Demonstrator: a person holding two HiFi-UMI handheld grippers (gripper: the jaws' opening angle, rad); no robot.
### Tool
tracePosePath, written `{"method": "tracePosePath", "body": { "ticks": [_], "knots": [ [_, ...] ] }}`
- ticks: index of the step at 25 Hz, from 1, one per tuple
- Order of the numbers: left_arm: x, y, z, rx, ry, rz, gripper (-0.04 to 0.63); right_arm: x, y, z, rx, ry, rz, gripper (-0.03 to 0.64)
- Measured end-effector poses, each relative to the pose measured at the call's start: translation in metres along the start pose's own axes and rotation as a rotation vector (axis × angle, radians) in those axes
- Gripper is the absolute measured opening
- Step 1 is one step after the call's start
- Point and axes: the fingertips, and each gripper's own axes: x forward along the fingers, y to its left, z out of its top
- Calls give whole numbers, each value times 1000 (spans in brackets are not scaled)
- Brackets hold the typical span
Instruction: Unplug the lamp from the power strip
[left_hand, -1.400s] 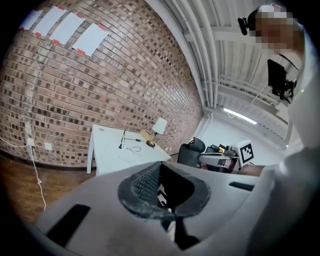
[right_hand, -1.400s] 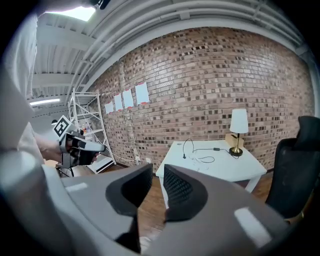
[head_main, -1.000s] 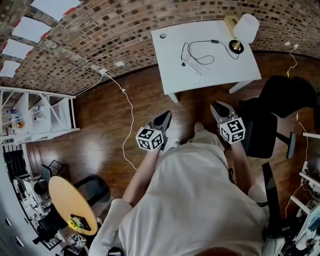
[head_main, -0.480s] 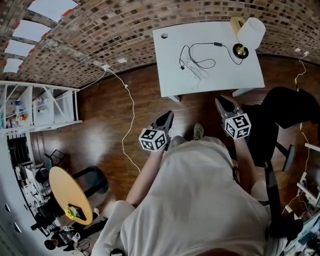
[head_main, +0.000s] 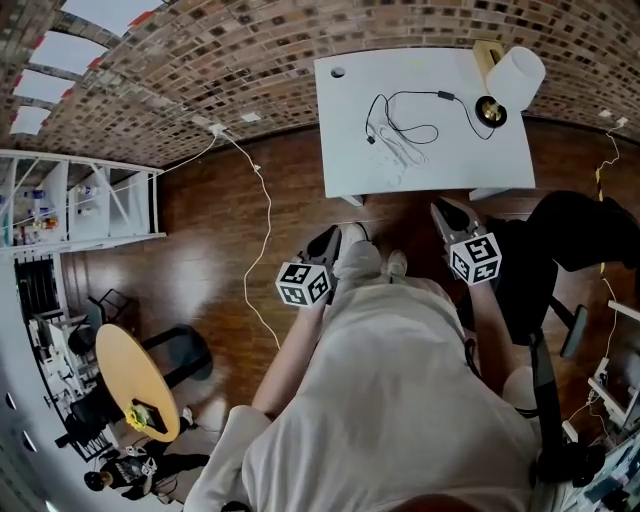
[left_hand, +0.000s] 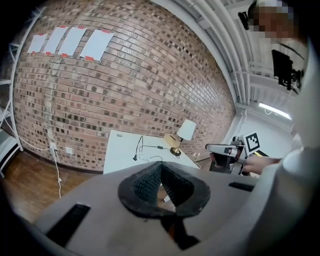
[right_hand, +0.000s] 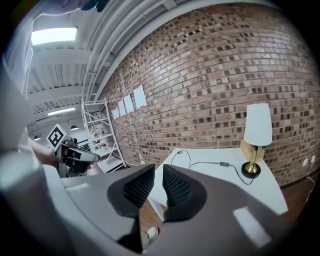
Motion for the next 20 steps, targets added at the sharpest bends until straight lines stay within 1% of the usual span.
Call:
{"method": "tracePosePath", "body": {
  "ticks": [4,6,8,10,12,16,20],
  "knots": [
    [18,3,22,59,-44,-50,-1,6,-9,10,0,-21,-16,41],
    [33,8,31,80,-48,-74,-3,11,-17,12,5,-32,-36,41],
    [46,16,24,84,-16,-93,-5,14,-22,-1,30,-11,-75,41],
    [60,25,17,67,32,-113,-6,18,-24,-13,55,22,-106,44],
    [76,32,24,69,57,-143,-6,26,-27,-7,60,33,-118,44],
    [113,53,49,129,92,-191,-6,59,-31,15,30,59,-134,46],
    [144,83,54,211,155,-229,-6,95,-25,41,-5,73,-144,51]
  ]
}}
